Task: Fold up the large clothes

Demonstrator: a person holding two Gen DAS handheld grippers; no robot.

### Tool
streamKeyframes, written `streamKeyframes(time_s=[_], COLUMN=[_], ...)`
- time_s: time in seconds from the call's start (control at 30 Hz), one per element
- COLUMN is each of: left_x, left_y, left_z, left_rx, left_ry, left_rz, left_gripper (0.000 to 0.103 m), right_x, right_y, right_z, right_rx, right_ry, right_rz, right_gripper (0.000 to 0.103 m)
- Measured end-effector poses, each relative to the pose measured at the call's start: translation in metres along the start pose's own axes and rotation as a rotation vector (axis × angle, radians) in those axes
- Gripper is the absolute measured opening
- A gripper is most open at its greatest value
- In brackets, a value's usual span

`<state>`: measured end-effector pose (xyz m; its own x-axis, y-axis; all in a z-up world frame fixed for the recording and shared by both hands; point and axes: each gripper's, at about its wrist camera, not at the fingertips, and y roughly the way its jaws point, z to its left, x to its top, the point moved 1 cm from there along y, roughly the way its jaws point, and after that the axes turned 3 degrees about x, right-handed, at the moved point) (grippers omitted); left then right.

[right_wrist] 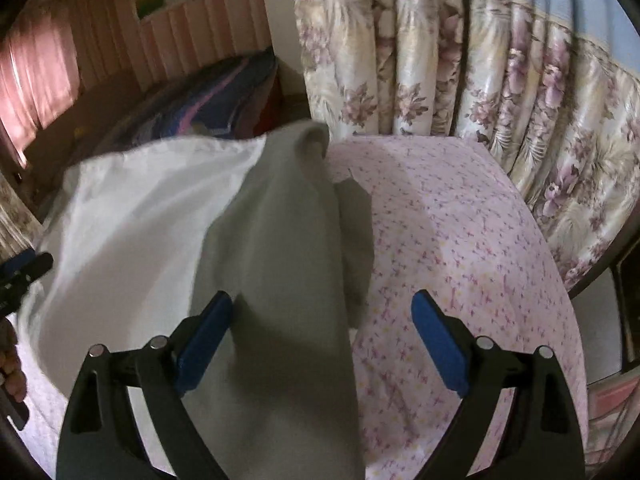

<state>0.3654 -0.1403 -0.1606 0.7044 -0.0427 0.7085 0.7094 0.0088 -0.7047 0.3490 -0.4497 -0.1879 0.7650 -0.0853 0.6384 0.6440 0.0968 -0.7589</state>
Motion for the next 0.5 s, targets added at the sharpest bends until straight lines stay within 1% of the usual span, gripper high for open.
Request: streamKeyframes(time_s=[0.07, 0.2, 0.3, 0.37, 0.43, 0.5], left_x=[-0.002, -0.014, -0.02, -0.022, -0.023, -0.023], left_y=[0.011, 0.031, 0.039, 0.044, 0.046, 0.051], left_z=[-0.003, -0.005, -0.001, -0.002, -0.003, -0.005], left_rx=[-0.007, -0.029, -0.043, -0.044, -0.035, -0.026], left_ry=[-0.003, -0.006, -0.02, -0.019, -0.006, 0.007], left_rz=[0.022, 0.066, 0.082, 0.089, 0.099, 0.111], left_gripper=[0.095, 0.095, 0.095, 0.095, 0.096, 0.096], right_x=[0.001, 0.001, -0.003, -0.005, -0.006, -0.007], right_y=[0.011, 0.03, 0.046, 0.052, 0.057, 0.057], right_z=[-0.001, -0.004, -0.004, -0.008, -0.013, -0.013], right_rx=[-0.019, -0.018, -0.003, 0.016, 0.04, 0.042], right_ry=[-0.008, 0.001, 0.005, 0.027, 0.062, 0.058], right_rz=[0.019, 0.055, 0.099, 0.113, 0.132, 0.136], right_gripper=[0.091, 0.091, 0.092, 0.093, 0.095, 0.095])
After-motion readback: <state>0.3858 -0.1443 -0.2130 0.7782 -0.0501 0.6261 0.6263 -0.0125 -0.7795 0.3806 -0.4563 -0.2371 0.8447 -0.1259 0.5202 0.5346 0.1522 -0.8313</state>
